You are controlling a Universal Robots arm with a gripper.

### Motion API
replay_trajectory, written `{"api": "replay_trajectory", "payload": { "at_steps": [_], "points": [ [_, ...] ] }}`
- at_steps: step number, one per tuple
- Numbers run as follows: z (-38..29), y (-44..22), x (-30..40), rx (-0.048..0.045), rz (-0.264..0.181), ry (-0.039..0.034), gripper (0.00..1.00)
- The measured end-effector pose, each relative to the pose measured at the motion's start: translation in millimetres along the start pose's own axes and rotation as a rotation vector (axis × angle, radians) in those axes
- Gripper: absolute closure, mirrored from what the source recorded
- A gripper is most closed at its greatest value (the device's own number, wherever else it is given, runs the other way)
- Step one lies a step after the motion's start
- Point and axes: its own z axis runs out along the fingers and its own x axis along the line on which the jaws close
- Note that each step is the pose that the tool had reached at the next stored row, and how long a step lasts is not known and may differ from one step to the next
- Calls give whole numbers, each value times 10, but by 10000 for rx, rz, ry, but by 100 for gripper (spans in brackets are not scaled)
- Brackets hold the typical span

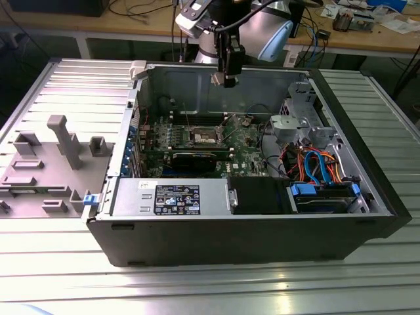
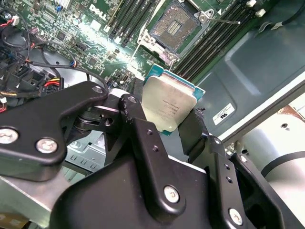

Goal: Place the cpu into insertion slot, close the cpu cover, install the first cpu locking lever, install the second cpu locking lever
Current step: 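Place the cpu into insertion slot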

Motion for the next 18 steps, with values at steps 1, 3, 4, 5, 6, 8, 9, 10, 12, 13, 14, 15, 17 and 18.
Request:
{"api": "replay_trajectory", "payload": {
  "at_steps": [1,3,4,5,6,8,9,10,12,13,14,15,17,18],
  "points": [
    [0,0,0,0,31,-3,46],
    [0,0,0,-3,165,-15,46],
    [0,0,0,-5,280,-26,46],
    [0,0,0,-8,438,-41,46],
    [1,0,0,-11,606,-55,46],
    [2,0,0,-17,916,-84,46],
    [1,0,0,-20,1058,-97,46],
    [1,0,0,-23,1241,-113,46],
    [1,0,0,-24,1282,-117,46],
    [2,0,0,-24,1284,-117,46],
    [2,0,0,-24,1284,-117,46],
    [2,0,0,-24,1284,-117,46],
    [2,0,0,-24,1284,-116,46],
    [2,0,0,-24,1284,-117,46]
  ]
}}
